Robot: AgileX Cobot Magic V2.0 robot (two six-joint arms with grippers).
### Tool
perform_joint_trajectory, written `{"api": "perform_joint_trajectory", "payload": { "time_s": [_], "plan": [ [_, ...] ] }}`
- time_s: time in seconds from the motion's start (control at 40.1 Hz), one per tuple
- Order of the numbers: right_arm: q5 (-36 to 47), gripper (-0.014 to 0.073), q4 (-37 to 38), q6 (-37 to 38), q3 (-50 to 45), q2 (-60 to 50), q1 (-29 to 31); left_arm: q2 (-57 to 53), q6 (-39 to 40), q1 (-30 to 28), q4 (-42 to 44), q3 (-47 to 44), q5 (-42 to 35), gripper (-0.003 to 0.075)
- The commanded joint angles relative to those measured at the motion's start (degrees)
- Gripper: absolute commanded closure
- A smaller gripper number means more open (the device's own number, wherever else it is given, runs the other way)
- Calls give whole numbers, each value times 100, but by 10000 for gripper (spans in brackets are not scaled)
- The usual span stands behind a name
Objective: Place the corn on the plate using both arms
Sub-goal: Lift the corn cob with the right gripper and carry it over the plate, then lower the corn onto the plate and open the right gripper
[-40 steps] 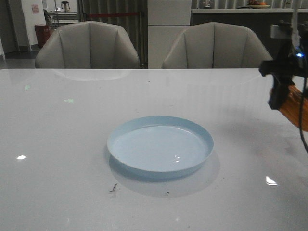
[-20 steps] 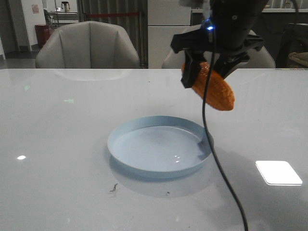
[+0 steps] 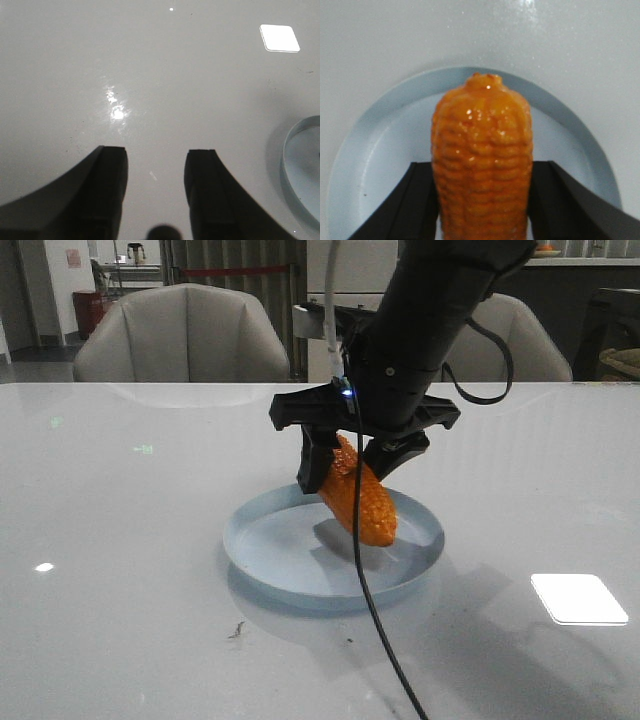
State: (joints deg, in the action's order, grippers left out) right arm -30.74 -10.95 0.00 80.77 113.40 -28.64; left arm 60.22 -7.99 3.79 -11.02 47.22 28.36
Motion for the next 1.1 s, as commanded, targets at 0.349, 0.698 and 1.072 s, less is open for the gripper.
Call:
{"api": "perform_joint_trajectory", "payload": {
  "time_s": [0.349, 0.698, 1.072],
  "plan": [
    [198, 18, -91, -87, 193, -294, 8, -109, 12, -3, -99, 155, -409, 363],
    [-849, 18, 1040, -71, 780, -801, 325, -109, 12, -3, -99, 155, -409, 363],
    [-1148, 18, 500, -69, 895, -2935, 2013, -109, 12, -3, -99, 155, -420, 363]
  ]
}}
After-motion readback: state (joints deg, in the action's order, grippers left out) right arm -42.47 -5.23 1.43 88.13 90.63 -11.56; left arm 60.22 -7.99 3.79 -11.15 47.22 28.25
